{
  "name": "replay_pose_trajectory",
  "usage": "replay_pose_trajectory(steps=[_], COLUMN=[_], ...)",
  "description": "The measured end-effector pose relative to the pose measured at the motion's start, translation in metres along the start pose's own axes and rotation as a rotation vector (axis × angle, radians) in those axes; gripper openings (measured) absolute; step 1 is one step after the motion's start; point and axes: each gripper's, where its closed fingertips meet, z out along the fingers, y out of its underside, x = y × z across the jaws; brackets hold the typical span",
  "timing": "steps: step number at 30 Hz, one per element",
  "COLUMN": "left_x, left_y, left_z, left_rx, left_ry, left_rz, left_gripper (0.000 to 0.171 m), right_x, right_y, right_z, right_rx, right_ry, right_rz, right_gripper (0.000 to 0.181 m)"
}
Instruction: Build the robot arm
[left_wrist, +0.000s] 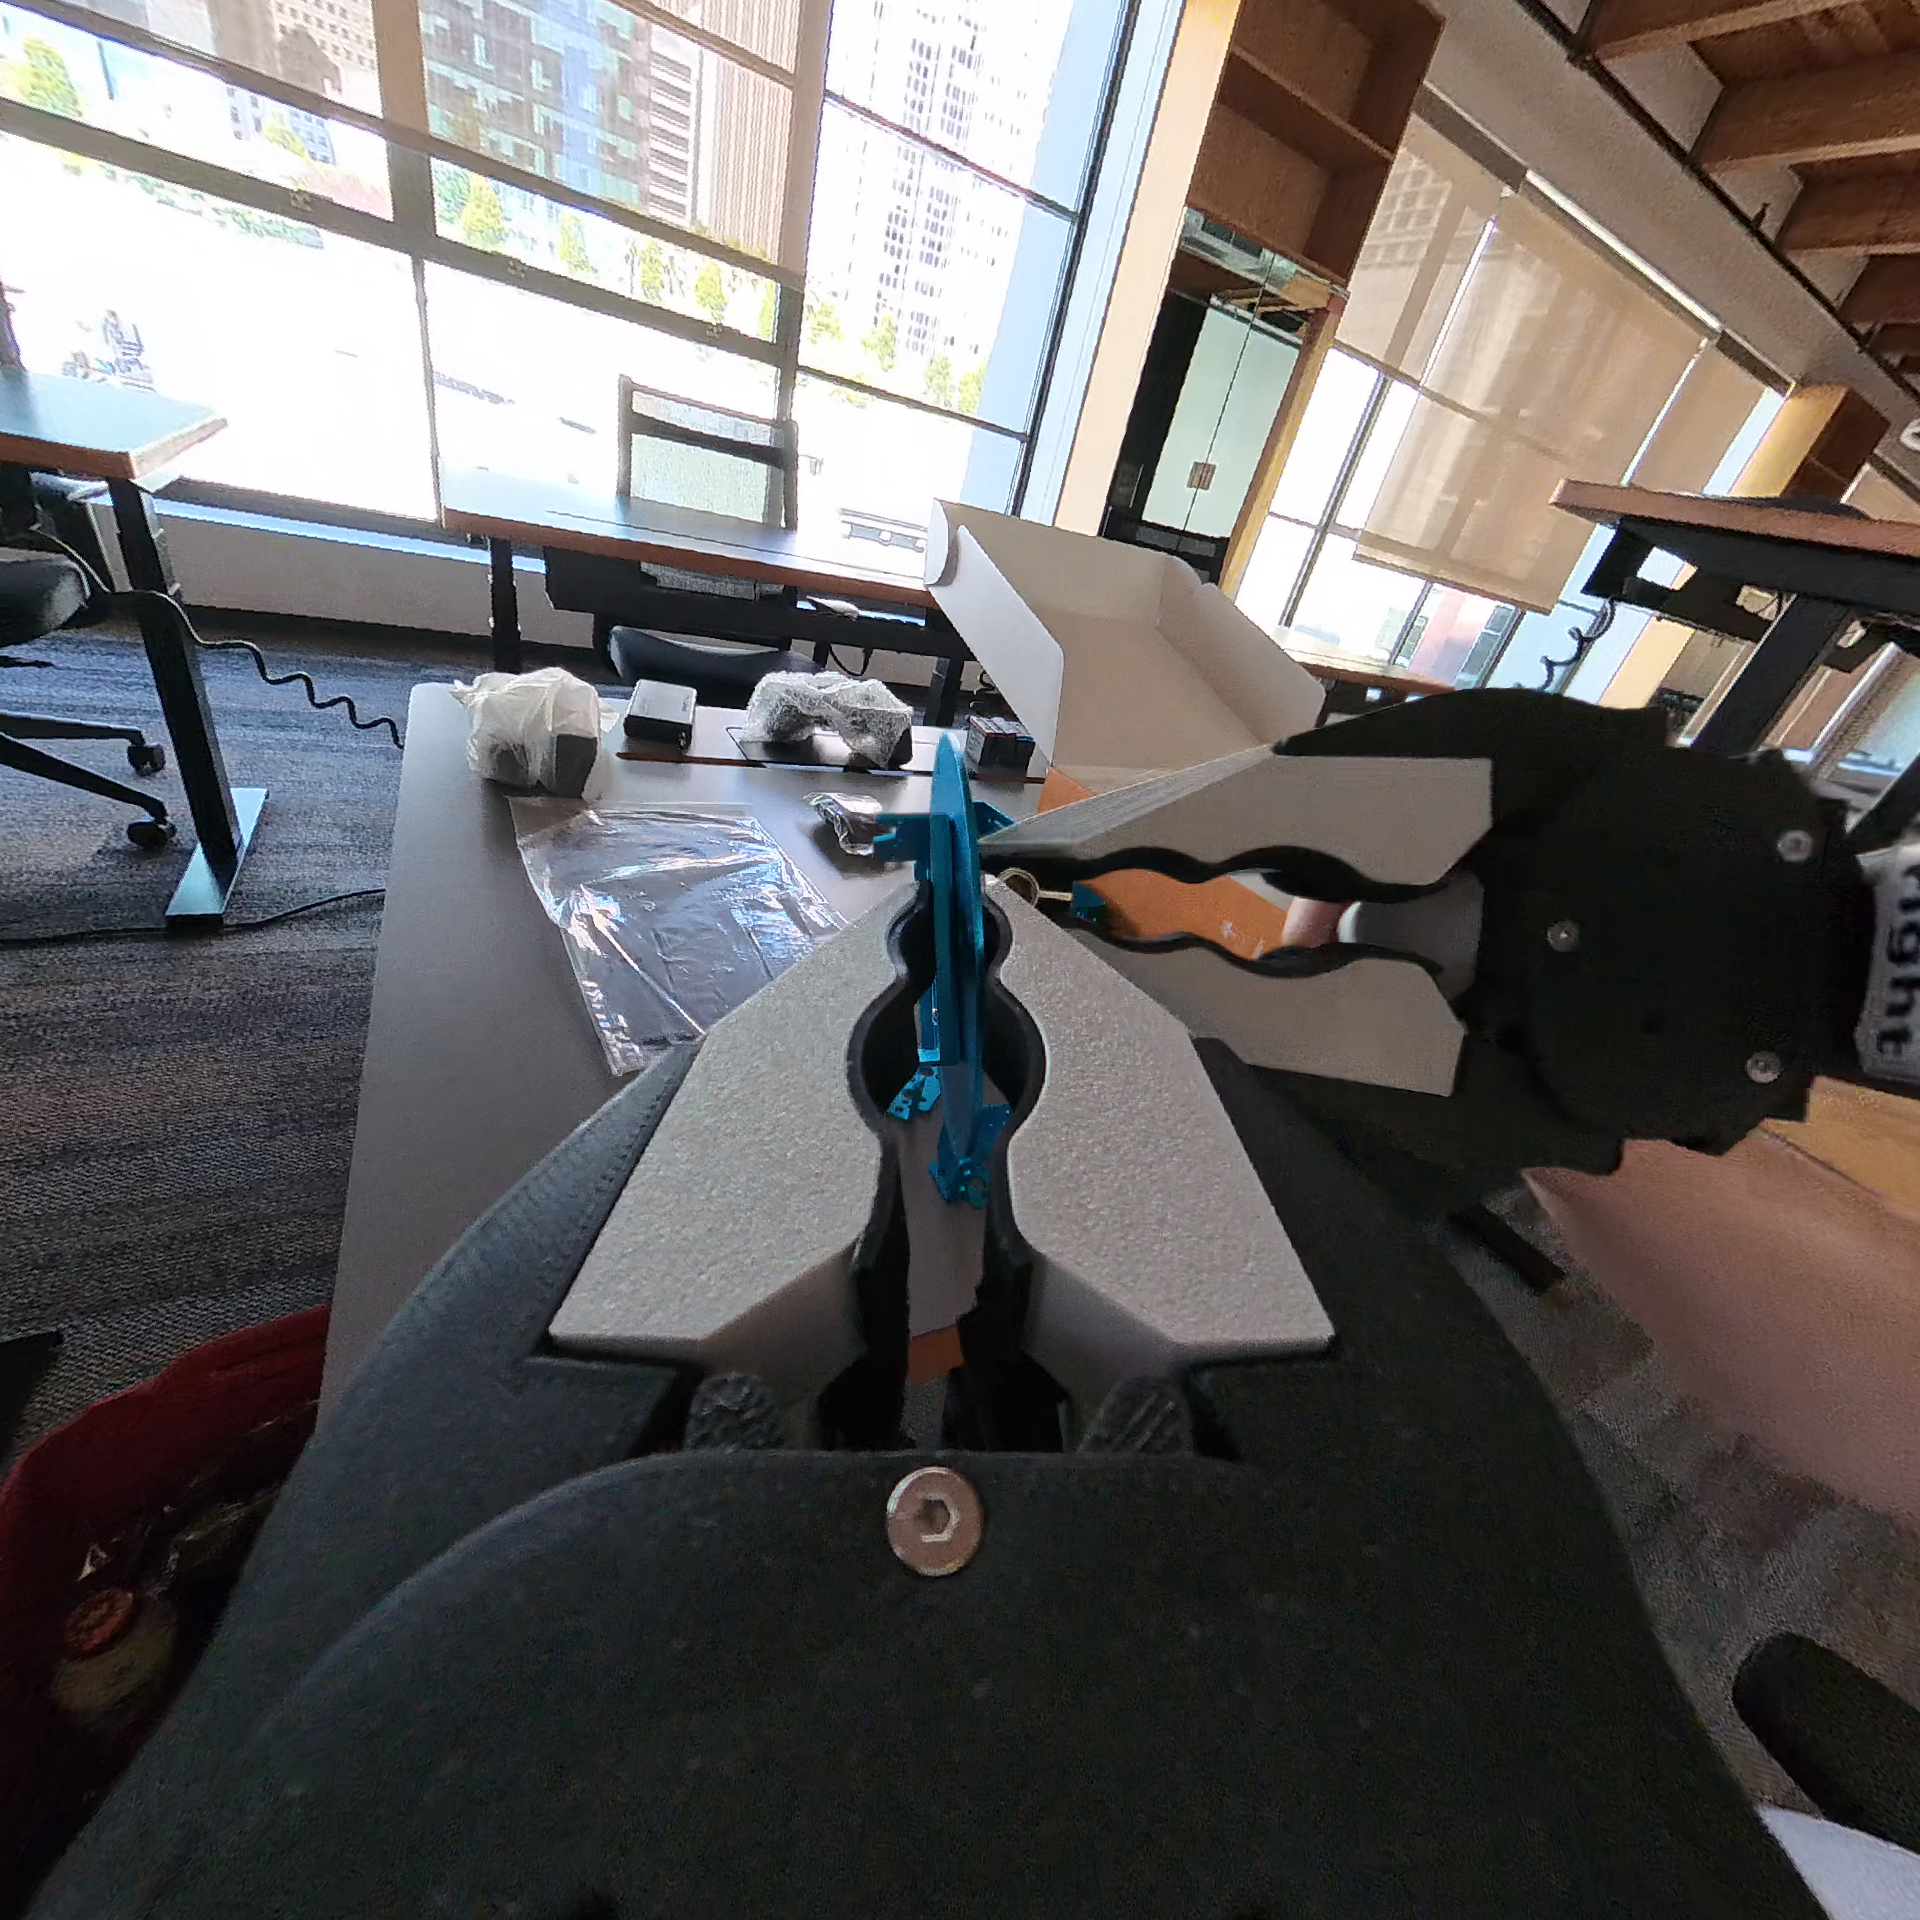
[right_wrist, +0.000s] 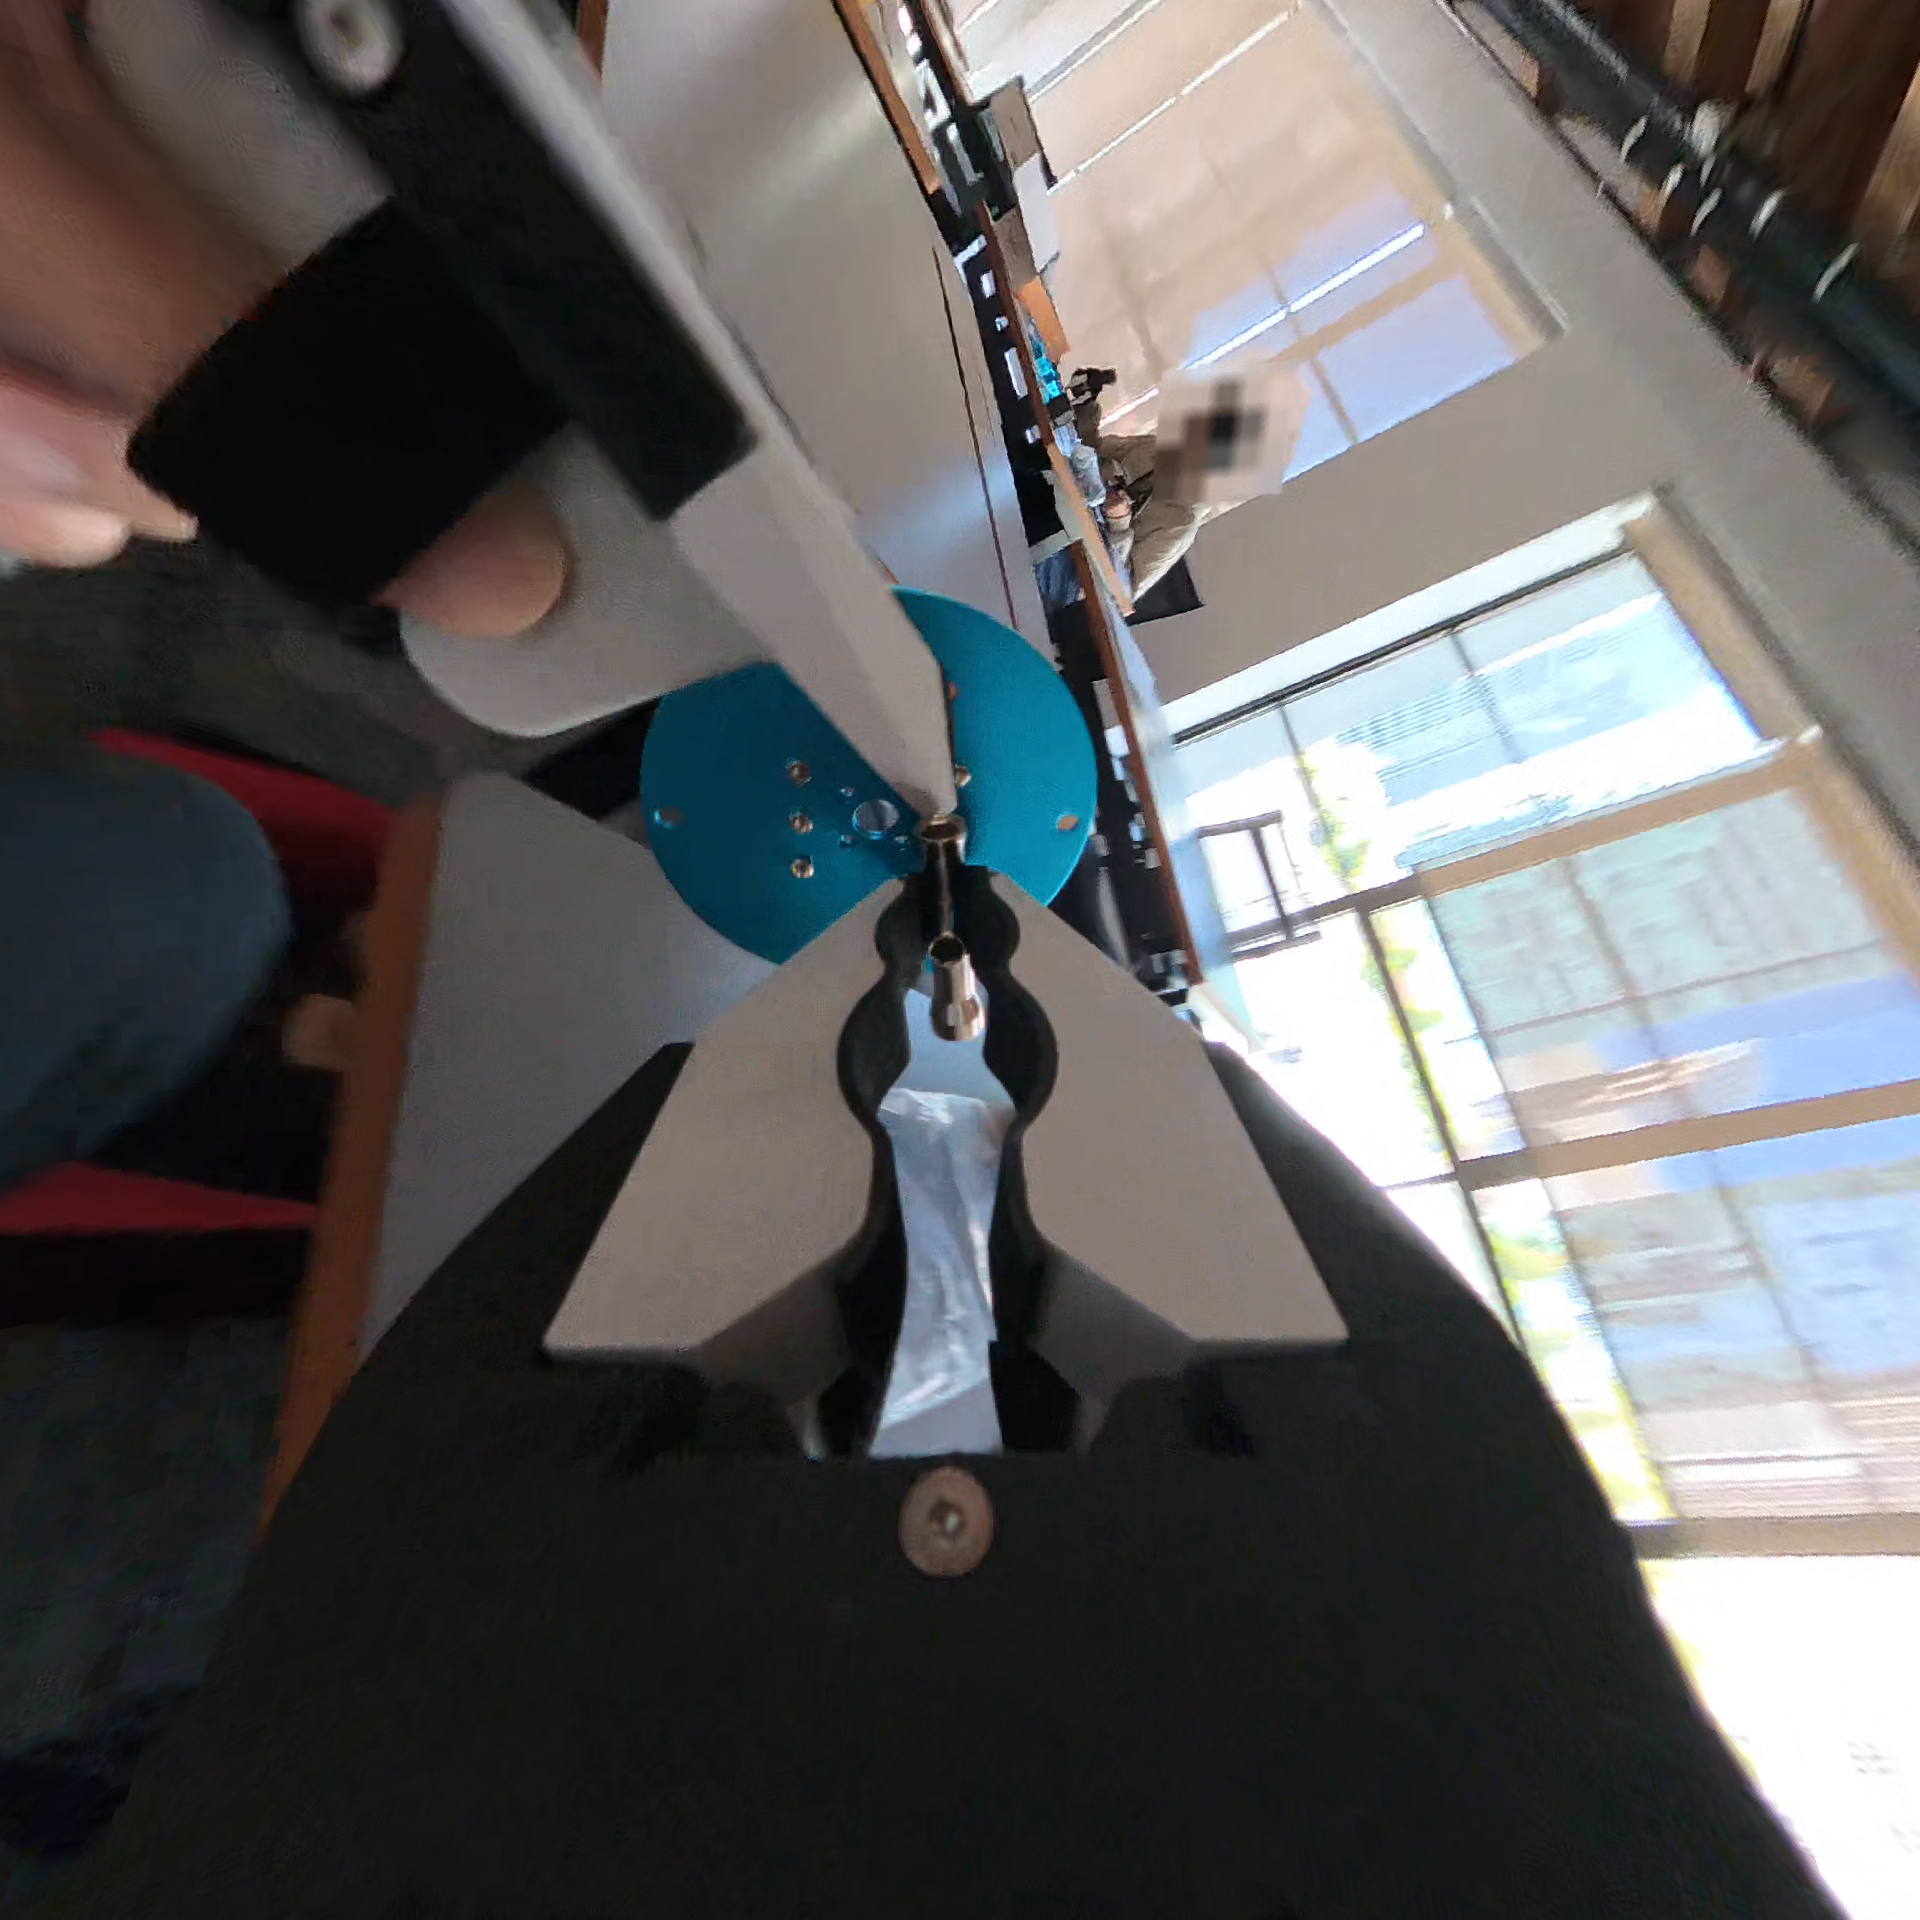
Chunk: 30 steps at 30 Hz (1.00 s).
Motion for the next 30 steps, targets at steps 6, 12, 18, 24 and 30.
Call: replay_pose_trajectory(steps=[6, 12, 18, 24, 30], left_x=[0.004, 0.011, 0.014, 0.015, 0.016], left_y=[0.01, 0.009, 0.0, 0.001, -0.005], left_z=[0.0, 0.002, 0.003, 0.001, -0.002], left_rx=[-0.061, -0.075, -0.018, -0.024, 0.015], left_ry=[0.058, 0.059, 0.017, 0.033, 0.058], left_rz=[-0.084, -0.069, -0.001, 0.005, -0.03], left_gripper=[0.004, 0.004, 0.004, 0.004, 0.004], right_x=[-0.008, -0.007, 0.0, -0.001, 0.004], right_y=[0.006, 0.008, 0.006, 0.005, 0.0], right_z=[-0.004, -0.01, -0.012, -0.014, -0.014], right_rx=[-0.055, -0.072, -0.039, -0.026, -0.093], right_ry=[-0.069, -0.132, -0.162, -0.146, -0.119], right_rz=[-0.299, -0.267, 0.244, 0.09, -0.053], right_gripper=[0.007, 0.007, 0.009, 0.008, 0.007])
